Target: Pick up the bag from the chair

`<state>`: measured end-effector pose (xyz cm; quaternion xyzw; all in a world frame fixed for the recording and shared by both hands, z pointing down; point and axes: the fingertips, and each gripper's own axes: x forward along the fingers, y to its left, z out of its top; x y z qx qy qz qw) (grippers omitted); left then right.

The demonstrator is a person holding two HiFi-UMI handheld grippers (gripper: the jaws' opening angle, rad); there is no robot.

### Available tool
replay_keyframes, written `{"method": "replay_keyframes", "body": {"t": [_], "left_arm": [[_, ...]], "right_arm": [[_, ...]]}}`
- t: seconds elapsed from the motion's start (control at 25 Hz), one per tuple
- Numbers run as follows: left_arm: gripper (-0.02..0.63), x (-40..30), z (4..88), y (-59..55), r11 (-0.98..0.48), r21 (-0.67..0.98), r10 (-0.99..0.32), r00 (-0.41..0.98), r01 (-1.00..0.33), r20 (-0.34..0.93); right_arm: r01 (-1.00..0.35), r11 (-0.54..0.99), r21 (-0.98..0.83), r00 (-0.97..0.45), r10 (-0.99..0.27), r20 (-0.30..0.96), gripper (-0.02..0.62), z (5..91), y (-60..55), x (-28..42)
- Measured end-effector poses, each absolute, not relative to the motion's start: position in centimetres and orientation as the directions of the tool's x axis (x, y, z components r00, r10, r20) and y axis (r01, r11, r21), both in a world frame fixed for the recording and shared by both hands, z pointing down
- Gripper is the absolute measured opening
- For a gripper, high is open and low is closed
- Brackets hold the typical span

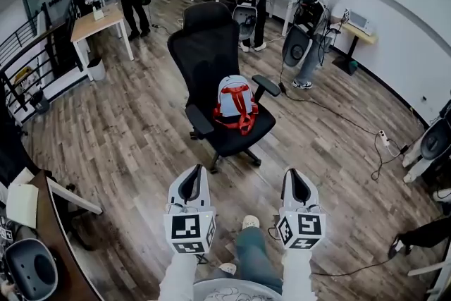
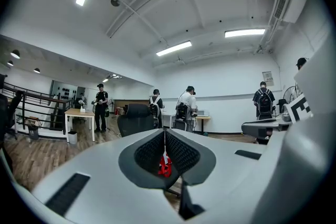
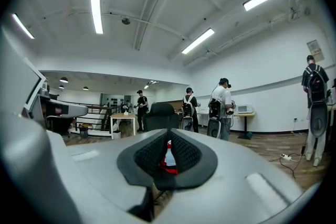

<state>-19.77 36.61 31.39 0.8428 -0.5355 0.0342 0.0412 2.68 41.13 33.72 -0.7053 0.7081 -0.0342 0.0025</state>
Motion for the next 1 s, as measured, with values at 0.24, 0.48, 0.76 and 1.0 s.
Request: {"method": "replay_keyframes", "body": {"t": [0.24, 0.48, 0.76, 1.0], "left_arm": [[0.006, -16.7, 31.9, 29.8, -0.392, 0.035, -0.915, 0.393, -0.919, 0.089], [0.008, -12.3, 30.9, 21.8, -0.372, -0.001, -0.925, 0.370, -0.928, 0.083], [0.066, -8.0, 31.7, 13.9, -0.366, 0.033, -0.926, 0.368, -0.930, 0.091], [0.112, -6.9, 33.5, 9.5, -0.349, 0.001, -0.926, 0.345, -0.937, 0.153]], "right_arm": [[-0.996, 0.064, -0.055, -0.065, -0.998, 0.025, 0.051, 33.9, 33.5, 6.2], [-0.986, 0.151, -0.064, -0.152, -0.988, 0.005, 0.084, 32.6, 24.3, 10.7], [-0.962, 0.266, -0.064, -0.267, -0.963, 0.014, 0.103, 32.9, 14.9, 14.5], [-0.943, 0.326, -0.064, -0.330, -0.942, 0.065, 0.123, 34.8, 9.5, 16.1]]}}
